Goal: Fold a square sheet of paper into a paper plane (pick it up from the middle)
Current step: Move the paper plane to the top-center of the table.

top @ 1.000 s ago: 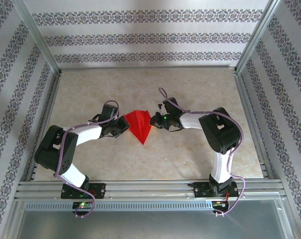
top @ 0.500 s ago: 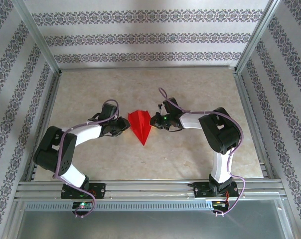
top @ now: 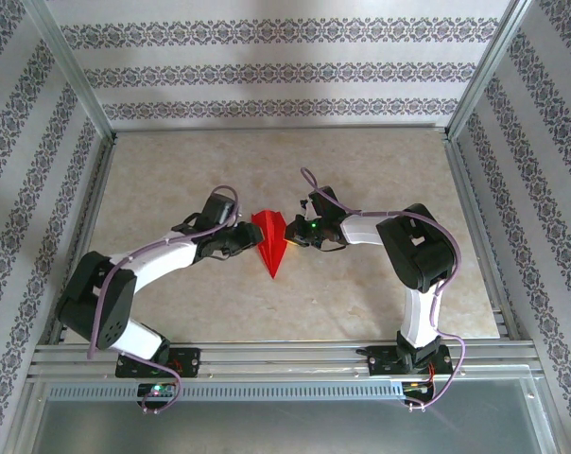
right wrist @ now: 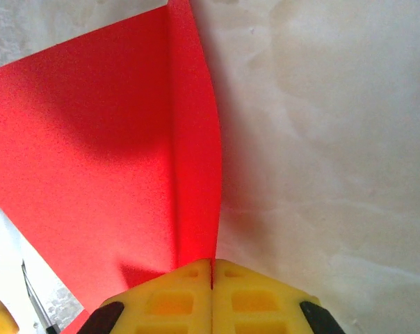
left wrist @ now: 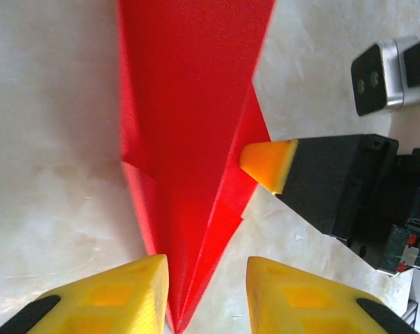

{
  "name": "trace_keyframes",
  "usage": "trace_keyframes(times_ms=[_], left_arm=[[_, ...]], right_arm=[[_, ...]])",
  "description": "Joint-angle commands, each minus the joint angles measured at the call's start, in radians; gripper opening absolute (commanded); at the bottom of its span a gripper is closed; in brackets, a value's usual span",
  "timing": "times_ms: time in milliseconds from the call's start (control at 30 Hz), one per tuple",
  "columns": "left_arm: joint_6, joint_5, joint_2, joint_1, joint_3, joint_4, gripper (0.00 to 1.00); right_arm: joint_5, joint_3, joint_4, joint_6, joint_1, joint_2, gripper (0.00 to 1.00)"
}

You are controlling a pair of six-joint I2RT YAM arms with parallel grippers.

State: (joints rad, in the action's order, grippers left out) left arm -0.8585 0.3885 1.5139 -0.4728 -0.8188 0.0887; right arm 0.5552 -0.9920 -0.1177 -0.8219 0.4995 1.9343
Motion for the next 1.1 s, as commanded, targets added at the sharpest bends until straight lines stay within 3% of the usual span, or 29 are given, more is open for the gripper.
trace_keyframes(times_ms=[0, 600, 1067], left_arm=[[0.036, -0.001, 0.051, -0.031, -0.059, 0.038, 0.35], [0.069, -0.07, 0.185, -0.101, -0.167, 0.159, 0.4], [0.127, -0.188, 0.292, -0.171, -0.297, 0.332, 0.47]], right_arm=[[0.008, -0.014, 0.016, 0.02, -0.001, 0.012, 0.06], [0.009, -0.018, 0.021, 0.018, -0.001, 0.009, 0.06], [0.02, -0.021, 0.02, 0.018, -0.003, 0.008, 0.07]])
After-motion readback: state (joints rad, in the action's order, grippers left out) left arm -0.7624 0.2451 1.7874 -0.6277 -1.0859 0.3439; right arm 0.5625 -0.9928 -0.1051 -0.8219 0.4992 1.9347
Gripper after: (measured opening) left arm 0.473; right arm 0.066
